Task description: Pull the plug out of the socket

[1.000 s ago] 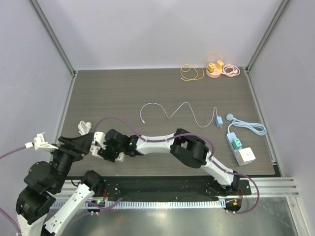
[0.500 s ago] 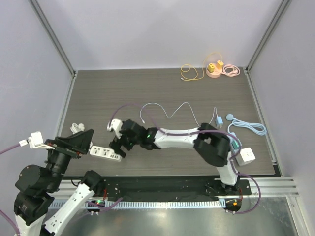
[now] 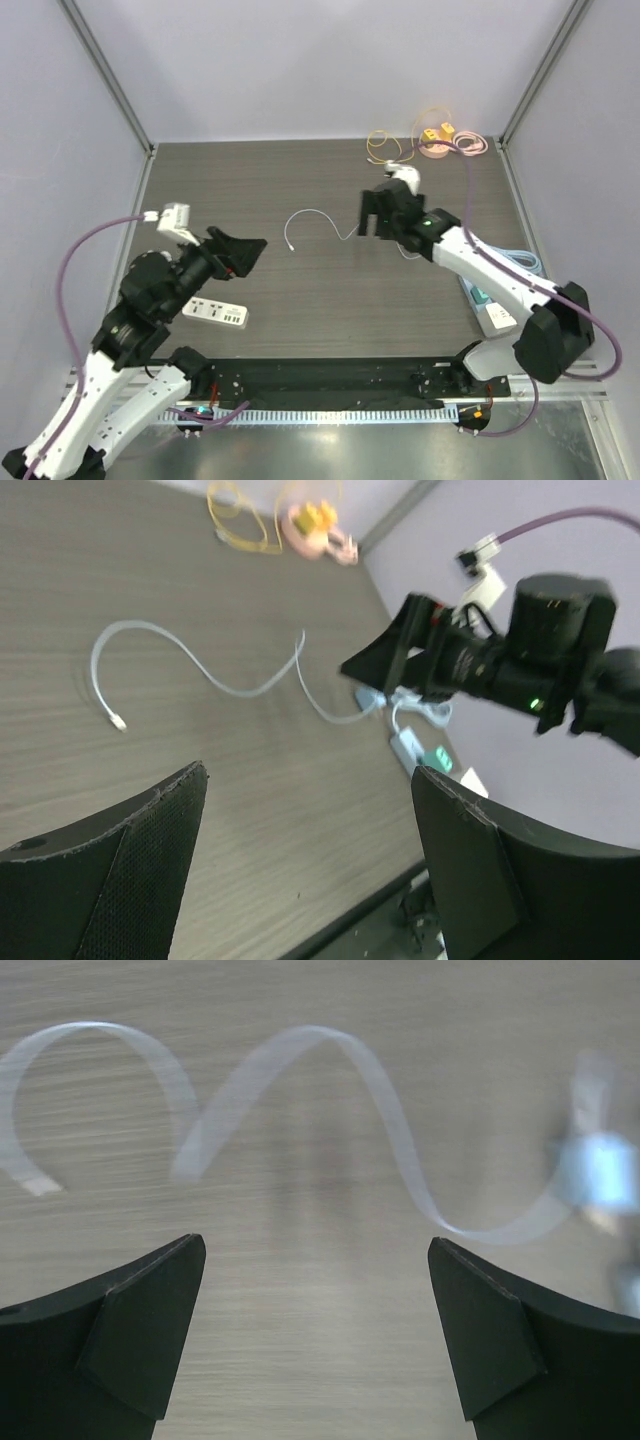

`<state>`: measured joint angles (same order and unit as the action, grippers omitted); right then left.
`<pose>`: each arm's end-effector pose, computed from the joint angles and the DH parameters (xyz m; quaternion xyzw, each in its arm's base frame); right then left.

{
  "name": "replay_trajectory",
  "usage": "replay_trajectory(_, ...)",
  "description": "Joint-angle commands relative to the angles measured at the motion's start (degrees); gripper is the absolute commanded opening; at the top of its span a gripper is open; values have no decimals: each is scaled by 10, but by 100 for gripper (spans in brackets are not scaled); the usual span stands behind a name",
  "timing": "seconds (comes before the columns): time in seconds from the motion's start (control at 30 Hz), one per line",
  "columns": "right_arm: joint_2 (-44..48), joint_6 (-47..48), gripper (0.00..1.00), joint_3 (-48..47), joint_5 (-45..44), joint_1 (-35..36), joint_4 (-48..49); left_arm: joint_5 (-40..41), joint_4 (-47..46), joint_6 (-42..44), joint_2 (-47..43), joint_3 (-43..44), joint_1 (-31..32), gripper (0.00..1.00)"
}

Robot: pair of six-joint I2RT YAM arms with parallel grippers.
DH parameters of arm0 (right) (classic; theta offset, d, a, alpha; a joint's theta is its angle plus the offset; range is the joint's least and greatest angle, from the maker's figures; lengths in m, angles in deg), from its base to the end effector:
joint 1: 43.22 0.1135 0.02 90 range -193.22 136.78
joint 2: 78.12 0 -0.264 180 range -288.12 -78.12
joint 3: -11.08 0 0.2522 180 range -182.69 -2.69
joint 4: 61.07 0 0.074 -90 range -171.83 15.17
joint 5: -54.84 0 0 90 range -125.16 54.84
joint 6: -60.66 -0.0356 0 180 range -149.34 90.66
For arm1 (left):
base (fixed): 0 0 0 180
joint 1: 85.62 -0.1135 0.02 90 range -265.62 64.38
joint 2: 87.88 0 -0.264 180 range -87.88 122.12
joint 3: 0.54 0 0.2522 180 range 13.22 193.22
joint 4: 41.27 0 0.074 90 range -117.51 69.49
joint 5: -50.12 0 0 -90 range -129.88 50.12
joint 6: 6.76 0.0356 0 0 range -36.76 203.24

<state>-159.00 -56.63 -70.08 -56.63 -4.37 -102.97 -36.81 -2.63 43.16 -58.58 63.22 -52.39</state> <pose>0.2499 0.1846 0.3042 -0.0143 0.8994 0.0773 0.4301 0.0905 -0.0570 0.3774 -0.0619 0.7298 -0.3906 0.5577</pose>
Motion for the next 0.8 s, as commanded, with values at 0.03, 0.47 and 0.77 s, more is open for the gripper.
replay_trajectory(0.03, 86, -99, 98, 76, -49, -149, -157, -129, -116, -26, 61, -46, -3, 84)
replay_trajectory(0.47, 22, -16, 96, 126, -58, -373, -148, -242, -34, 22, 168, -11, 6, 84)
replay_trajectory(0.77, -31, 22, 65, 161, -5, -425, -47, -235, -2, 47, 167, 4, 15, 84)
